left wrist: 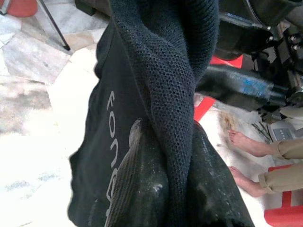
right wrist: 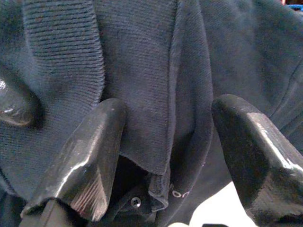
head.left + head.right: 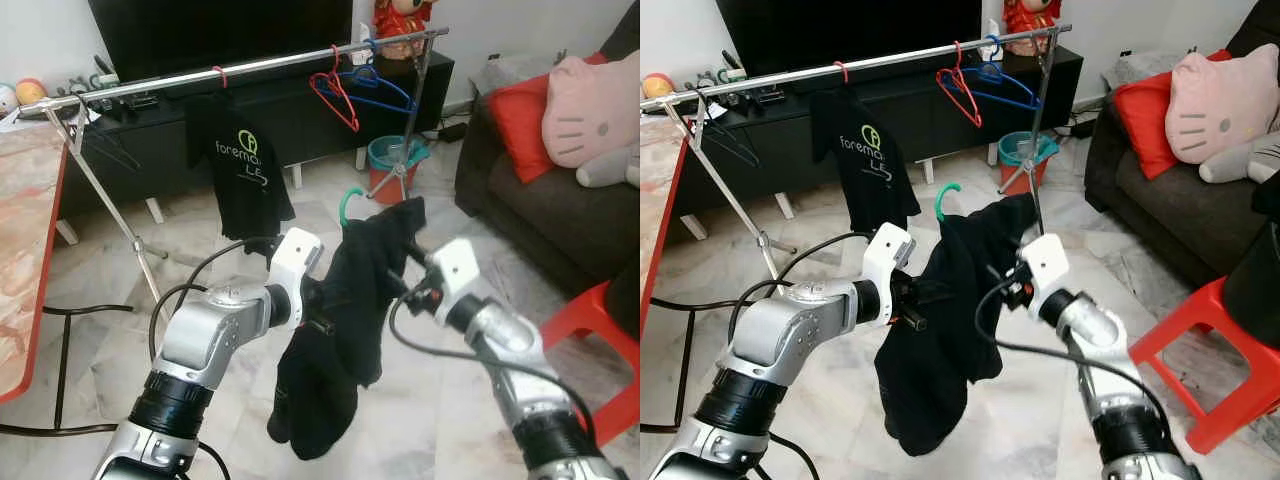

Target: Hang hanger

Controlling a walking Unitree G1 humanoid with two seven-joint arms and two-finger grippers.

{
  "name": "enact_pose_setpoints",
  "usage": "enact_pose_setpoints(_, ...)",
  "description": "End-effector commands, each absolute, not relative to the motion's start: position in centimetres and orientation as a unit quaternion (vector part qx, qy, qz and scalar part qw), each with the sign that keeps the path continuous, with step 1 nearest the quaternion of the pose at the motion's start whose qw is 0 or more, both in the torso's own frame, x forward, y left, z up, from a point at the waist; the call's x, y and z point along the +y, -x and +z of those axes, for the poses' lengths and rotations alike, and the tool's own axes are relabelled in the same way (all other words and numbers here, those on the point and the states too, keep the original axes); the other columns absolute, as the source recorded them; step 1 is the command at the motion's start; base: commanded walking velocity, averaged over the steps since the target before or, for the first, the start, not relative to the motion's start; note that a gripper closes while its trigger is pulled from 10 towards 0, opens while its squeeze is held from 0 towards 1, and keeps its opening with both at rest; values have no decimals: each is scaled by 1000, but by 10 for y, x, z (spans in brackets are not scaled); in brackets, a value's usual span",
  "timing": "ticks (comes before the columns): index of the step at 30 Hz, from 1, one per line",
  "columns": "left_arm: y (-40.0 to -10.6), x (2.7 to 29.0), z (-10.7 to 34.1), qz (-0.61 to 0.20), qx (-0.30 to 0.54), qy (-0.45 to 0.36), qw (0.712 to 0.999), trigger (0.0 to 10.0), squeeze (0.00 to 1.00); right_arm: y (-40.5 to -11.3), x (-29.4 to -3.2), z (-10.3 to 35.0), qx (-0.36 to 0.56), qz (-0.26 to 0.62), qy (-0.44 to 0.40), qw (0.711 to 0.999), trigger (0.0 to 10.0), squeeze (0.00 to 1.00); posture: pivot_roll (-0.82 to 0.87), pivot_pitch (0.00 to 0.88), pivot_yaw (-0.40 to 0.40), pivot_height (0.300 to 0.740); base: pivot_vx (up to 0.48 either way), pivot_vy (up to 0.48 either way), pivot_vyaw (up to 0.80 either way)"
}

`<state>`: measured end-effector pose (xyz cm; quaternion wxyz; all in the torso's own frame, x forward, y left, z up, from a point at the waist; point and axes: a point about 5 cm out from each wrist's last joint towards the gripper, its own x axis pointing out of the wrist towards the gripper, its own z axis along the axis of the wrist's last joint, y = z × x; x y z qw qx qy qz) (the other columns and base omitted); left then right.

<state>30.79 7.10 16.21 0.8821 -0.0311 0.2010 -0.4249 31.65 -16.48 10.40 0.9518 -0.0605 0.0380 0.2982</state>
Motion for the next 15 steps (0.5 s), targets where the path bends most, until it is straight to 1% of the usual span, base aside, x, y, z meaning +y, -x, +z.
enact_pose_setpoints(1,-309,74,172,-420,183,22,888,10000,0,-315,-161,108,19,302,56,951,10000,0,45,0,19,740,0,0,0)
enact_pose_setpoints(6,-307,75,173,-421,184,20,888,10000,0,-315,-171,101,32,274,79,958,10000,0,45,0,17,740,0,0,0)
enact_pose_setpoints(8,-305,73,175,-430,184,20,884,10000,0,-318,-180,95,47,241,121,962,10000,0,47,0,14,740,0,0,0)
enact_pose_setpoints(9,-305,73,175,-430,184,20,884,10000,0,-318,-180,95,47,241,121,962,10000,0,47,0,14,740,0,0,0)
enact_pose_setpoints(11,-303,72,175,-435,185,19,881,10000,0,-324,-188,94,48,192,141,970,10000,0,51,0,13,740,0,0,0)
enact_pose_setpoints(14,-303,72,174,-434,186,19,881,10000,0,-328,-194,96,45,151,152,976,10000,0,51,0,13,740,0,0,0)
enact_pose_setpoints(15,-303,72,174,-434,186,19,881,10000,0,-328,-194,96,45,151,152,976,10000,0,51,0,13,740,0,0,0)
